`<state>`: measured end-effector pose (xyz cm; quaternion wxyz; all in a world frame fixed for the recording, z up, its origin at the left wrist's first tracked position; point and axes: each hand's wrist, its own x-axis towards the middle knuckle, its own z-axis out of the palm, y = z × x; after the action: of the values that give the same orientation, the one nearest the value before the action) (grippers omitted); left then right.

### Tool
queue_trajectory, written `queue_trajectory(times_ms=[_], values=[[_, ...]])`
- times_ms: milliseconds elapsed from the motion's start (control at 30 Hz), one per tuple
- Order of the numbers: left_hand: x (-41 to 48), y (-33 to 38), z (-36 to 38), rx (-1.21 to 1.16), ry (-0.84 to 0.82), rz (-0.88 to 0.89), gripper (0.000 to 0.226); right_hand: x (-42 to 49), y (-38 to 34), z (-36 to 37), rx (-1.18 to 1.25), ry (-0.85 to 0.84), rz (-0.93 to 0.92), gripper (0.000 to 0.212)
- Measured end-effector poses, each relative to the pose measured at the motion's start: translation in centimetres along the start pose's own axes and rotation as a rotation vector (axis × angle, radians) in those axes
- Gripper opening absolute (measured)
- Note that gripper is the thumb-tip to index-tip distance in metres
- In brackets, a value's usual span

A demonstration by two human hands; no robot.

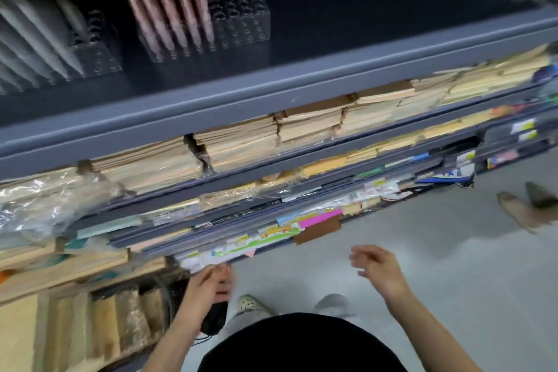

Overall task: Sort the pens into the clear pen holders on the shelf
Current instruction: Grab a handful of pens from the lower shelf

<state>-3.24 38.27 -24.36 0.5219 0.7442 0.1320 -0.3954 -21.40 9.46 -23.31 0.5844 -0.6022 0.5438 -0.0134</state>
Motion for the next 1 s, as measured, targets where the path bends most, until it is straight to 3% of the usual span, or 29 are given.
queue_trajectory(times_ms=[167,333,467,667,800,1000], values=[[-0.6,-7.1,4.9,0.129,-0.133,-0.26,0.027,-0.2,8.8,-6.2,-0.225,0.008,0.115,0.014],[-3.3,-9.0,12.3,0.207,-0.148,-0.252,0.016,0.1,12.8,-13.1,-0.354,-0.092,0.127,0.022],[-4.3,-8.2,19.4,0.112,-0.068,-0.262,0.012,1.0,15.0,-18.9,-0.431,-0.119,0.098,0.017],[-5.2,-4.2,28.0,0.207,-0.119,-0.119,0.012,3.3,15.7,-25.9,-0.336,-0.021,0.108,0.022],[-4.3,0.7,33.4,0.311,-0.177,0.042,0.017,6.7,12.6,-28.8,-0.104,0.087,0.107,0.008],[-4.1,11.4,41.3,0.31,-0.221,0.335,0.017,13.5,0.7,-33.5,-0.016,0.195,-0.196,0.009]])
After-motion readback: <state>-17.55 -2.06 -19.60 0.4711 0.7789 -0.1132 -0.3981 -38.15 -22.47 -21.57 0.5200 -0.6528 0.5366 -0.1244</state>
